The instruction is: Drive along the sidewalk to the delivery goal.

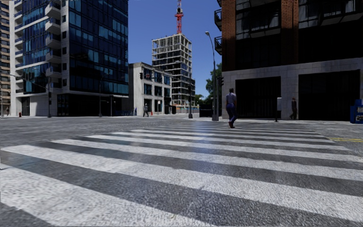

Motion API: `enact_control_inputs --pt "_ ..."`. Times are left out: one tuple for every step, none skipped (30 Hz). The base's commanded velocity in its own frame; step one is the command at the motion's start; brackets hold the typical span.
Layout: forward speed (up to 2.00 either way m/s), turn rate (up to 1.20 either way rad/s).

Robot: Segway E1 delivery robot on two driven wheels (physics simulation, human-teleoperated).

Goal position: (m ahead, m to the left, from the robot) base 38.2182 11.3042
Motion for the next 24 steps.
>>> enact_control_inputs --pt "1.45 -0.64" --pt "1.45 -0.64" --pt "1.45 -0.64" --pt "1.45 -0.64" --pt "1.45 -0.64" --pt "1.45 -0.64" --pt "1.45 -0.64" --pt "1.45 -0.64" --pt "1.45 -0.64" --pt "1.45 -0.62" --pt "1.45 -0.61" --pt "1.45 -0.61" --pt "1.45 -0.61" --pt "1.45 -0.61" --pt "1.45 -0.61" --pt "1.45 -0.61" --pt "1.45 -0.61" --pt "1.45 -0.61" --pt "1.45 -0.60" --pt "1.45 -0.60" --pt "1.45 -0.60" --pt "1.45 -0.52" --pt "1.45 -0.07" --pt "1.45 0.00"
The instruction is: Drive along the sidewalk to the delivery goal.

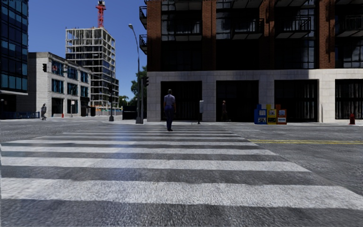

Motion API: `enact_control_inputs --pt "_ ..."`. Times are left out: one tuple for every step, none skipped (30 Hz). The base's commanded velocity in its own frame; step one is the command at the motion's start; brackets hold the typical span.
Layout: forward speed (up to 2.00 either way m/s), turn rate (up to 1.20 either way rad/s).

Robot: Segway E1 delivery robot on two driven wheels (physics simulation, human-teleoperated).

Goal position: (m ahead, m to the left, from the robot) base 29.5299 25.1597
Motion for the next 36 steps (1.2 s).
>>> enact_control_inputs --pt "1.45 0.00" --pt "1.45 0.00" --pt "1.45 0.00" --pt "1.45 0.00" --pt "1.45 0.00" --pt "1.45 0.00" --pt "1.45 0.00" --pt "1.46 0.00" --pt "2.00 0.00" --pt "2.00 0.00" --pt "2.00 0.00" --pt "2.00 0.00" --pt "2.00 0.00" --pt "2.00 0.00" --pt "2.00 0.00" --pt "2.00 0.00" --pt "2.00 0.00" --pt "2.00 0.00" --pt "2.00 0.00" --pt "2.00 0.00" --pt "2.00 0.00" --pt "2.00 0.00" --pt "2.00 0.00" --pt "2.00 0.00" --pt "2.00 0.00" --pt "2.00 0.00" --pt "2.00 0.00" --pt "2.00 0.00" --pt "2.00 0.00" --pt "2.00 0.00" --pt "2.00 0.00" --pt "2.00 0.00" --pt "2.00 0.01" --pt "2.00 0.05" --pt "2.00 0.08" --pt "2.00 0.08"
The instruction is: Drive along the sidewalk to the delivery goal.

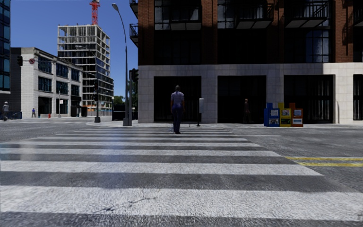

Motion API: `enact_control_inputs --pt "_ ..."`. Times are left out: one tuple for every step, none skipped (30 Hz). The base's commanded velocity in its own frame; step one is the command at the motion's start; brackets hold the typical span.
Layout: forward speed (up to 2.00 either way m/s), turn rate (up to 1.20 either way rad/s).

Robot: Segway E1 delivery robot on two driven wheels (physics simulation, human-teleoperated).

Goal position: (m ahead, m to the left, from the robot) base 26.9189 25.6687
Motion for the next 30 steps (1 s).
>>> enact_control_inputs --pt "2.00 0.12" --pt "2.00 0.16" --pt "2.00 0.21" --pt "2.00 0.23" --pt "2.00 0.25" --pt "2.00 0.25" --pt "2.00 0.26" --pt "2.00 0.26" --pt "2.00 0.27" --pt "2.00 0.33" --pt "2.00 0.36" --pt "2.00 0.36" --pt "2.00 0.37" --pt "2.00 0.37" --pt "2.00 0.37" --pt "2.00 0.37" --pt "2.00 0.37" --pt "2.00 0.37" --pt "2.00 0.37" --pt "2.00 0.37" --pt "2.00 0.37" --pt "2.00 0.37" --pt "2.00 0.37" --pt "2.00 0.37" --pt "2.00 0.37" --pt "2.00 0.37" --pt "2.00 0.37" --pt "2.00 0.37" --pt "2.00 0.37" --pt "2.00 0.30"
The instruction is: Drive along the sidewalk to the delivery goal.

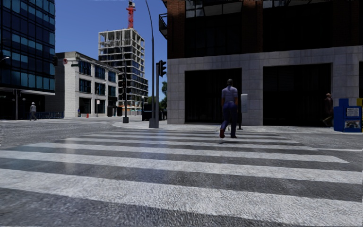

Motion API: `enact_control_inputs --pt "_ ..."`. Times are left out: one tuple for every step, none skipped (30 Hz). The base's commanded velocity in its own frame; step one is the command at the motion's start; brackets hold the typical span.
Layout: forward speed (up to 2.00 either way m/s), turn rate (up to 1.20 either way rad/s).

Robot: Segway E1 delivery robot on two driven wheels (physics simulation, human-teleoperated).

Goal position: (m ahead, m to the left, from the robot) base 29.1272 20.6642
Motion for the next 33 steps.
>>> enact_control_inputs --pt "2.00 0.14" --pt "2.00 0.00" --pt "2.00 0.00" --pt "2.00 0.00" --pt "2.00 0.00" --pt "2.00 0.00" --pt "2.00 0.00" --pt "2.00 0.00" --pt "2.00 0.00" --pt "2.00 0.00" --pt "2.00 0.00" --pt "2.00 0.00" --pt "2.00 0.00" --pt "2.00 0.00" --pt "2.00 0.00" --pt "2.00 0.00" --pt "2.00 0.00" --pt "2.00 0.00" --pt "2.00 0.00" --pt "2.00 0.00" --pt "2.00 0.00" --pt "2.00 0.00" --pt "2.00 0.00" --pt "2.00 0.00" --pt "2.00 0.00" --pt "2.00 0.00" --pt "2.00 0.00" --pt "2.00 0.00" --pt "2.00 0.00" --pt "2.00 0.00" --pt "2.00 0.00" --pt "2.00 0.00" --pt "2.00 0.00"
